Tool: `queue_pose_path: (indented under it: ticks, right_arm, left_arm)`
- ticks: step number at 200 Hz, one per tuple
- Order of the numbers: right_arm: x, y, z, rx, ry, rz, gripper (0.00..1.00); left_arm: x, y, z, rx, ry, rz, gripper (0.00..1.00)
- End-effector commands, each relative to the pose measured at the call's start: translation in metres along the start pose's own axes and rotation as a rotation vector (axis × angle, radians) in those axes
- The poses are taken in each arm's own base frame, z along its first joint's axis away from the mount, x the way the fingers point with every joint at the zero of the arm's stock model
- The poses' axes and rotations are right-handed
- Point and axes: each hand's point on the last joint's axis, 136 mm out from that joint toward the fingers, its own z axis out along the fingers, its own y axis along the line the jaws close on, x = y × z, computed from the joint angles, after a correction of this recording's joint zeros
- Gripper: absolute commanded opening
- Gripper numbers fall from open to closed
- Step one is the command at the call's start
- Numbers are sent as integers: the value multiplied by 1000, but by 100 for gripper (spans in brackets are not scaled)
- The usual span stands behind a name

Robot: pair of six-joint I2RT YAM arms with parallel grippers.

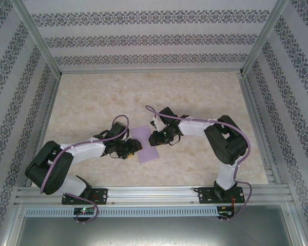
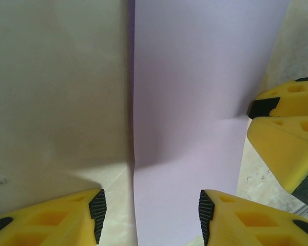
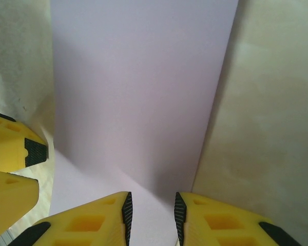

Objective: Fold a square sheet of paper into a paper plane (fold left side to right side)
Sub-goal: Third fold the triangle at the center of the table.

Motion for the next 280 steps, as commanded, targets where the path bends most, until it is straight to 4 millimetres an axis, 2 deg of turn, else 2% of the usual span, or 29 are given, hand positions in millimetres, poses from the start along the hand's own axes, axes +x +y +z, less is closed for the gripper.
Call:
queue_pose_path:
  ticks: [1, 42, 77, 142, 280]
  right_arm:
    - [18, -22, 10, 62, 68, 46, 31]
    - [16, -21, 9, 51, 63, 46, 31]
    - [17, -21, 10, 47, 67, 45, 31]
    - [16, -20, 10, 40, 62, 41, 30]
    - [17, -20, 11, 45, 68, 42, 30]
  left_arm:
    - [-2, -15, 7, 27, -3, 23, 53]
    - [-2, -24, 12, 41, 2, 31, 44]
    - [-3, -28, 10, 35, -10, 37, 32]
    - [-8, -29, -10, -10, -60, 60, 33]
    - [-5, -5, 5, -105, -28, 43, 36]
